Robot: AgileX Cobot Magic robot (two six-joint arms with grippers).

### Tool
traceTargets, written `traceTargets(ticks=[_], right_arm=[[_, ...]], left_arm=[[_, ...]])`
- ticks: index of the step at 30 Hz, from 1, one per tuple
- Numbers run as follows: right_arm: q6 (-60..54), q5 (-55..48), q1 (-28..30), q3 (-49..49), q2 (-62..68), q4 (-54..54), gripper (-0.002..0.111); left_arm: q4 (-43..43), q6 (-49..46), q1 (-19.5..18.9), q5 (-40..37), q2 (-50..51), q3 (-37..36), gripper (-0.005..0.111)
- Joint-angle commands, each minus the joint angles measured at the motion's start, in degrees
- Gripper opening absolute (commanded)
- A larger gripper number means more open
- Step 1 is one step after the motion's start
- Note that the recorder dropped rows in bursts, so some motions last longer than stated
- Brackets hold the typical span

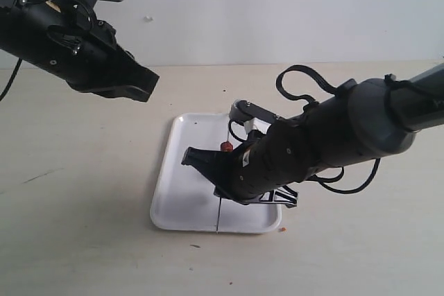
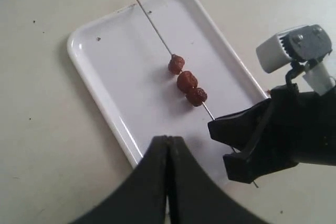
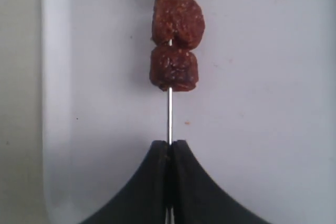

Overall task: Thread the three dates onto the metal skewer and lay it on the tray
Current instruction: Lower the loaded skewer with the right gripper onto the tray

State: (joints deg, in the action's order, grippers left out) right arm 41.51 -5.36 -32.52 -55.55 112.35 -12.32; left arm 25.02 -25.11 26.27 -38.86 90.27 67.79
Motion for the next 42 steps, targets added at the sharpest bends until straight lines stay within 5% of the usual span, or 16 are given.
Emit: traceTargets(ticks=[1, 16, 42], right_arm=[[-0.12, 0.14, -0.13, -0.45, 0.56, 0.61, 0.0], [-0.56, 0.67, -0.13, -0.45, 0.56, 0.88, 0.045], [-0.35, -8.63, -0.13, -3.97, -0.37, 4.97, 0.052]], left_arm=[[-0.23, -0.05, -0.14, 0.58, -0.54, -0.18, 0.0], [-0.23, -0.05, -0.14, 0.29, -0.54, -0.18, 0.0], [-0.23, -0.05, -0.14, -1.1, -0.54, -0.18, 0.0]])
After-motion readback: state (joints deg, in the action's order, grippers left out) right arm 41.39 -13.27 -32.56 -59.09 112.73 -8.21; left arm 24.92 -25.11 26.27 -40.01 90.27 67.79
